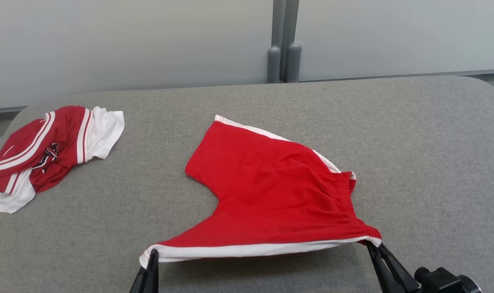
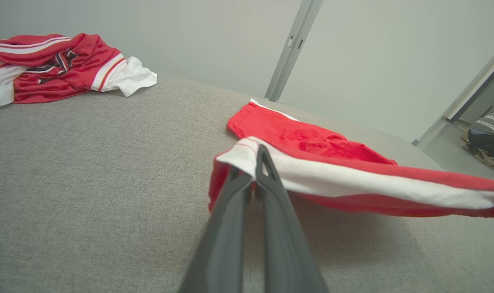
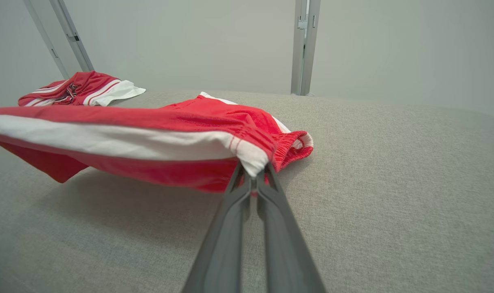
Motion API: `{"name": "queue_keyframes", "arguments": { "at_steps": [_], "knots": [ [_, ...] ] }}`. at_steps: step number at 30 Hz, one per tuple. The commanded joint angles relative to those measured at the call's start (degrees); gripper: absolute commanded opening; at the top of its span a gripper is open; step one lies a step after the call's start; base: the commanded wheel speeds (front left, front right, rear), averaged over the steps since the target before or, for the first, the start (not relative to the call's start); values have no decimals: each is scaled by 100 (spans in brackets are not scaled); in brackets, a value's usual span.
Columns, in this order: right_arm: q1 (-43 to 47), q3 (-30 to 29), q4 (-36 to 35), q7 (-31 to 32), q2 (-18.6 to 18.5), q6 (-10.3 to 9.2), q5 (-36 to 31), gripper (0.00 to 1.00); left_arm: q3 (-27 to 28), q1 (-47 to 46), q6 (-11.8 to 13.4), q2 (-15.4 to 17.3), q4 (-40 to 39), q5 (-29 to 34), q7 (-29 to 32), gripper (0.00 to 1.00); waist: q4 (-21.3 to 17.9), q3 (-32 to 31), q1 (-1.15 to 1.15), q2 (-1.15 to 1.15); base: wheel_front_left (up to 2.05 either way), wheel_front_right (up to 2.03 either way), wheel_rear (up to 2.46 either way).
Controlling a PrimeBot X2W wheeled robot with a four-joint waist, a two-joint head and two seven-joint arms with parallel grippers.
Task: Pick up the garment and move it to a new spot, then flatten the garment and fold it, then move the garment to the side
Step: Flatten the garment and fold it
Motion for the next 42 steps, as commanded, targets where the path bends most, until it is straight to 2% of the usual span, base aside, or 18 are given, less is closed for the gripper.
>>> {"name": "queue_keyframes", "arguments": {
  "at_steps": [1,11,19,25,31,42],
  "knots": [
    [122,25,-78,27,-3,-4,3,0,18,91,32,3,-56,-45,-20,0,-96,12,0,24,0,0,0],
    [7,220,-16,112,-17,-3,98,0,55,-195,-18,85,177,-90,40,0,-291,59,0,24,0,0,0],
    [-402,313,193,167,10,-3,160,0,21,-1092,-241,220,860,-5,171,0,-306,140,0,24,0,0,0],
    [-847,380,486,324,102,-3,275,0,-95,-2189,-482,267,1632,88,351,0,-438,304,0,24,0,0,0],
    [-1521,337,1056,376,312,-3,441,0,-126,-3361,-651,335,2601,135,460,0,-773,584,0,24,0,0,0],
    [-2632,389,2153,258,559,-3,573,0,-422,-5145,-829,165,4489,203,455,0,-1278,1205,0,24,0,0,0]
  ]
}}
